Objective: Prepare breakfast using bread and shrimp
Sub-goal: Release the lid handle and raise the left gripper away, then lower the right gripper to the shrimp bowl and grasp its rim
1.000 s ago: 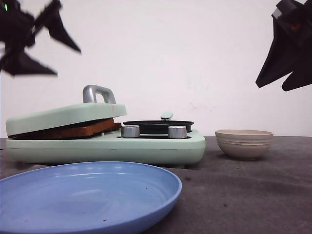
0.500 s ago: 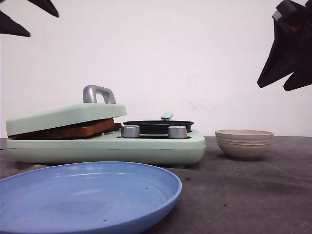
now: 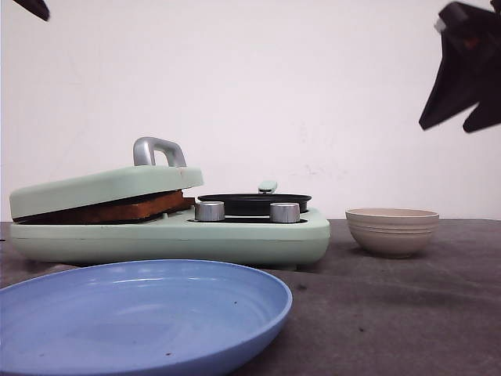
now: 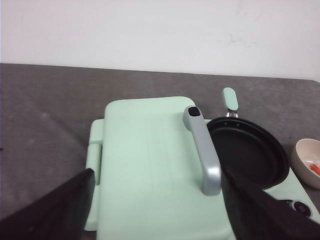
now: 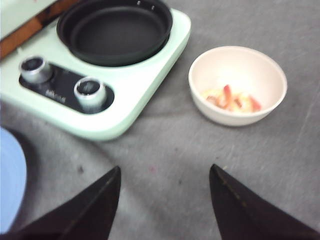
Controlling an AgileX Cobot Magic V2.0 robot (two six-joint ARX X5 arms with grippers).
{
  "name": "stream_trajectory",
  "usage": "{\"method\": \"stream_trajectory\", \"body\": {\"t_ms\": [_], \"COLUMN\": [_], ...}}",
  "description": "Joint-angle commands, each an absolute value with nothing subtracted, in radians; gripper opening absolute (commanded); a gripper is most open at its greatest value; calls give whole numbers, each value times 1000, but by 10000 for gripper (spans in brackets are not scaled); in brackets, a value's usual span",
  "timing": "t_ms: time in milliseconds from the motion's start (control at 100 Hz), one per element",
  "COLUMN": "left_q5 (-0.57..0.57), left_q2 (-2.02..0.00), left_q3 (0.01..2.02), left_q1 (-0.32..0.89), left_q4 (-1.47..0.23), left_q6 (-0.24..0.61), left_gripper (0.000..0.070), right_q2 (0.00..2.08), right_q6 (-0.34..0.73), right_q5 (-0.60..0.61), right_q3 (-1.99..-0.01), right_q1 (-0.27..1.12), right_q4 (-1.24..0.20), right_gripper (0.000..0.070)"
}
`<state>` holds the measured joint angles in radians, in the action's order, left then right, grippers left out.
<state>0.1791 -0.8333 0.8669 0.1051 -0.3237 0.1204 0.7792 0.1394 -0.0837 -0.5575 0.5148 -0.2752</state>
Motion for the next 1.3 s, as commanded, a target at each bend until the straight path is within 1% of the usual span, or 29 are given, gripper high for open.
{"method": "stream_trajectory", "body": {"t_ms": [0, 110, 260, 410, 500, 620, 760, 940, 1000, 1160, 1290], "left_q5": [166, 153, 153, 153, 153, 153, 154, 154, 154, 154, 154], "left_q2": [-812, -767, -720, -691, -682, -672, -663, -653, -652, -652, -652], "left_q3": [878, 878, 878, 878, 878, 878, 878, 878, 878, 878, 878], "left_q1": [105, 105, 105, 105, 105, 105, 105, 105, 105, 105, 105], "left_q4": [-329, -352, -377, -392, -399, -413, -430, -443, -443, -452, -449], "left_q6": [89, 79, 59, 52, 52, 52, 52, 52, 52, 40, 37], "left_gripper": [429, 429, 429, 429, 429, 429, 429, 429, 429, 429, 429], "right_q2": [783, 787, 844, 979, 1086, 1216, 1345, 1510, 1565, 1688, 1776], "right_q6": [160, 184, 179, 161, 132, 115, 116, 120, 120, 120, 120], "right_q5": [-100, -137, -127, -51, -9, 27, 33, 88, 89, 93, 162], "right_q3": [-595, -638, -736, -882, -982, -1102, -1211, -1330, -1362, -1406, -1415], "right_q1": [517, 497, 417, 315, 252, 190, 139, 93, 83, 60, 39], "right_q4": [-276, -308, -391, -513, -578, -630, -646, -683, -702, -702, -685], "right_gripper": [339, 339, 340, 348, 350, 351, 351, 353, 353, 353, 353]}}
